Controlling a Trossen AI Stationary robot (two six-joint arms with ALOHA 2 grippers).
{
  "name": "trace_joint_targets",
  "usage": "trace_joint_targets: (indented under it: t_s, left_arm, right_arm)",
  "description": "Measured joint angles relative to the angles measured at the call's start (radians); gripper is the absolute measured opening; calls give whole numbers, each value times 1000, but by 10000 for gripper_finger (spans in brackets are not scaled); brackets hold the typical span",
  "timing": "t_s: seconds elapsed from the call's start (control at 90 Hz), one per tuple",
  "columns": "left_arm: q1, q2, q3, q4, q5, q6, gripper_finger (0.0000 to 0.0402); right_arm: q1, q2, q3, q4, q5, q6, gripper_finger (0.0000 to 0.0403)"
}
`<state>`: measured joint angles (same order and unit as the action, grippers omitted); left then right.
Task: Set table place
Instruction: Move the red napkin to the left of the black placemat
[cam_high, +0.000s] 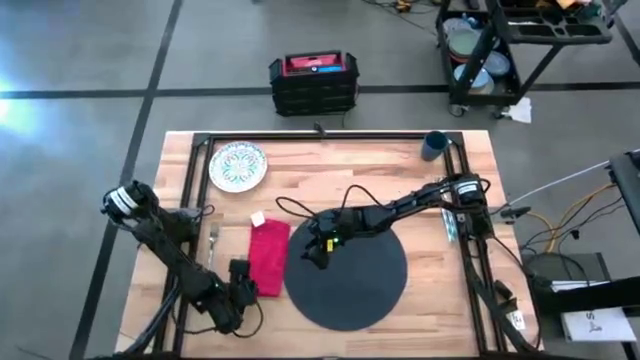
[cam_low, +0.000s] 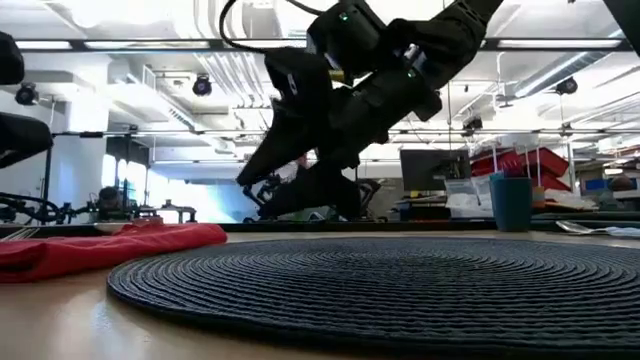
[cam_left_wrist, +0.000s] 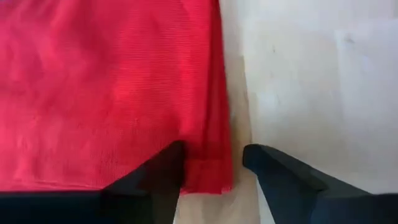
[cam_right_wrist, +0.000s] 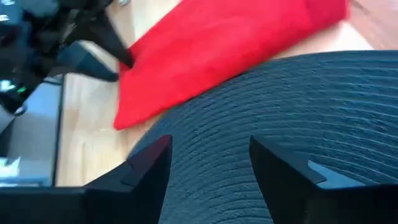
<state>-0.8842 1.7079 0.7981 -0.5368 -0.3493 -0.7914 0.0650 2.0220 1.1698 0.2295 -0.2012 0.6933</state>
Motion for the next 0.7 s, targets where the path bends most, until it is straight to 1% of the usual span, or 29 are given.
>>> trace_joint_targets:
  t_s: [0.1, 0.211, 0.244, 0.333, 0.444, 0.556, 0.611, 0.644, 0.7]
  left_arm:
    - [0, 21, 1, -7, -50, -66, 108]
    - [-1, 28, -10, -13, -112, -123, 29]
    - [0, 28, -13, -14, -124, -140, 16]
    - [10, 25, -17, -30, -147, -167, 7]
    - [17, 1, -6, -61, -114, -196, 3]
    - [22, -68, 17, -130, -85, -203, 2]
    - [29, -119, 28, -209, -56, -212, 2]
    - [33, -151, 38, -248, -64, -214, 2]
    - [40, -208, 60, -262, -79, -222, 1]
  right_arm:
    - [8, 0, -4, 2, 12, 3, 187]
    - [24, 0, -10, -1, 39, 6, 165]
    - [30, 0, -10, 0, 46, 7, 157]
    - [38, 0, -10, 3, 47, 15, 135]
    - [49, -2, -10, 14, 47, 16, 105]
    - [55, -25, -10, 19, 51, 7, 77]
    - [55, -44, -13, 14, 56, -3, 65]
    - [55, -53, -14, 12, 65, -8, 59]
    - [55, -74, -15, 15, 78, -17, 52]
